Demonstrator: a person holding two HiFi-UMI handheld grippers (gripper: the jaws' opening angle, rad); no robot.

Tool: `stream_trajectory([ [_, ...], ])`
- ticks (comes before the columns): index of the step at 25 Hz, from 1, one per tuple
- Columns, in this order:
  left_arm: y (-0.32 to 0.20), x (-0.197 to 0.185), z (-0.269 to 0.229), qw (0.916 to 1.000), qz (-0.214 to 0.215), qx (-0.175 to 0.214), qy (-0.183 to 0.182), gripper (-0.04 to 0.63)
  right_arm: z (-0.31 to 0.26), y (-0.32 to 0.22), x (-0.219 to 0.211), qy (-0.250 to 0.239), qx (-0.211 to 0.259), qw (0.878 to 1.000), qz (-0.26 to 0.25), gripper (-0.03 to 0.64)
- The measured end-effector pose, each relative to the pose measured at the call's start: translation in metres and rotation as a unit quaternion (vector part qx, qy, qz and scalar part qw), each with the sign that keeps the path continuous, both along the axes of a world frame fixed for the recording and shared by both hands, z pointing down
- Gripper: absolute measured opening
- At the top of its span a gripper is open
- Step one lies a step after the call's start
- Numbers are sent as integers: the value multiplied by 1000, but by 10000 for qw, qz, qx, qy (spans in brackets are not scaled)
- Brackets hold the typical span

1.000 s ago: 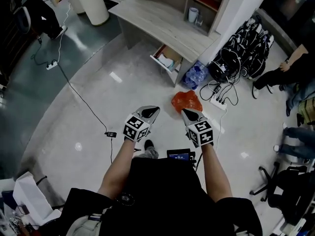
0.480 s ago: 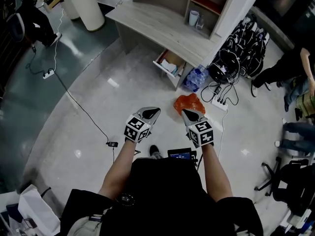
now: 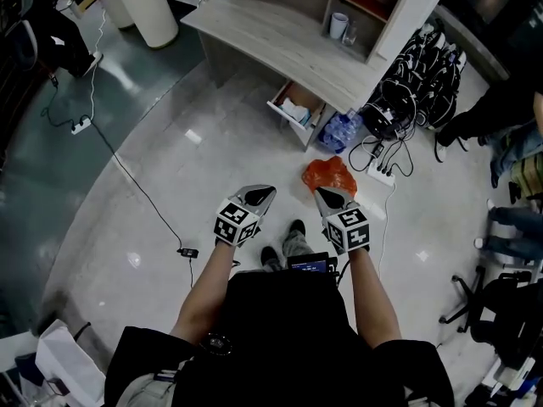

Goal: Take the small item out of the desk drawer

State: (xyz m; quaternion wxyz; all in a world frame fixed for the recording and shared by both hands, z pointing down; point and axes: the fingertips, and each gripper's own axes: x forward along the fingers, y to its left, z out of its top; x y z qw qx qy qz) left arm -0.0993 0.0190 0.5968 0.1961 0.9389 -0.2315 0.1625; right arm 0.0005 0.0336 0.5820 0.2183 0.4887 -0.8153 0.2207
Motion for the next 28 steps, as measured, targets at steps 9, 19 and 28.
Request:
stream_trajectory([
  [9, -26, 9, 4, 9993, 185, 182, -263, 0, 7, -39, -1, -40, 2, 9998, -174, 2],
  [19, -88, 34, -1, 9996, 138, 135, -220, 0, 8, -98, 27, -117, -10, 9998, -160, 2],
  [28, -148, 57, 1, 9995, 5, 61, -297, 0, 12, -160, 52, -214, -95, 9994, -250, 2],
])
